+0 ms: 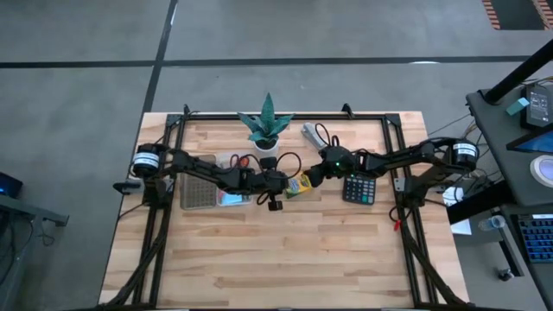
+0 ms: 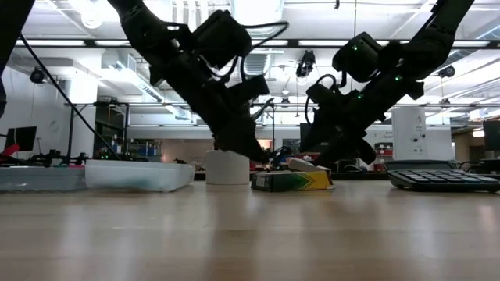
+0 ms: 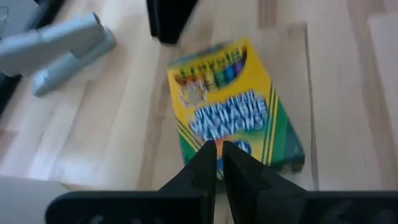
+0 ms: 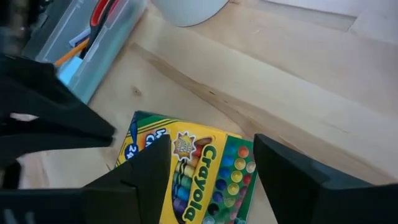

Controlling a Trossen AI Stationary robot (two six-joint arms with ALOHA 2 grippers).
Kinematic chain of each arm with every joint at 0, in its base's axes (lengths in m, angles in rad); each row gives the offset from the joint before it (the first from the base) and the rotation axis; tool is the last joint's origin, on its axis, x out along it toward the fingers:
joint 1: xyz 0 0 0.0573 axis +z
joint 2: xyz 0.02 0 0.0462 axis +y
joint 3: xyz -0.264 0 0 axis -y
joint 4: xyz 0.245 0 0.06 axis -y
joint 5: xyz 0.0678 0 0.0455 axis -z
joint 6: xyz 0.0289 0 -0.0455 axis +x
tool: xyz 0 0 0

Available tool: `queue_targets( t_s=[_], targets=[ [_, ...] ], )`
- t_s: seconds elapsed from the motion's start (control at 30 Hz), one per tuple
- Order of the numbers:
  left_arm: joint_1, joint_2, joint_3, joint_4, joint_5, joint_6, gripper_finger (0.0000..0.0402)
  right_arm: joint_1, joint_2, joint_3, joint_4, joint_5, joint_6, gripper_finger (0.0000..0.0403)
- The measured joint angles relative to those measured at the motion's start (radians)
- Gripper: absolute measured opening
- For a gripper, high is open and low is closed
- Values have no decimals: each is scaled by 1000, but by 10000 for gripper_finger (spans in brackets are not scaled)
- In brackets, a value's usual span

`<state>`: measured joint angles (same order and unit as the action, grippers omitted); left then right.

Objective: Pack school essentials
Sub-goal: Put the yellow crayon box into the white and black box

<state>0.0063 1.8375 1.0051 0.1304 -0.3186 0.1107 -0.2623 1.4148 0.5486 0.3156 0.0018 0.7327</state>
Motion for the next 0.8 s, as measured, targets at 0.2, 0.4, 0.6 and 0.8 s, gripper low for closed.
queue_targets(
  t_s=[0.2, 0.4, 0.6, 0.8],
  targets=[
    [-1, 53, -2, 20, 0, 0, 10, 0, 0, 0, 2, 0, -1, 219],
    [-2, 52, 0, 20, 0, -1, 10, 0, 0, 0, -12, 0, -1, 219],
    [-2, 26, 0, 7, 0, 0, 10, 0, 0, 0, -12, -1, -1, 219],
    [-2, 26, 0, -46, -1, 0, 10, 0, 0, 0, -12, -1, -1, 219]
  ],
)
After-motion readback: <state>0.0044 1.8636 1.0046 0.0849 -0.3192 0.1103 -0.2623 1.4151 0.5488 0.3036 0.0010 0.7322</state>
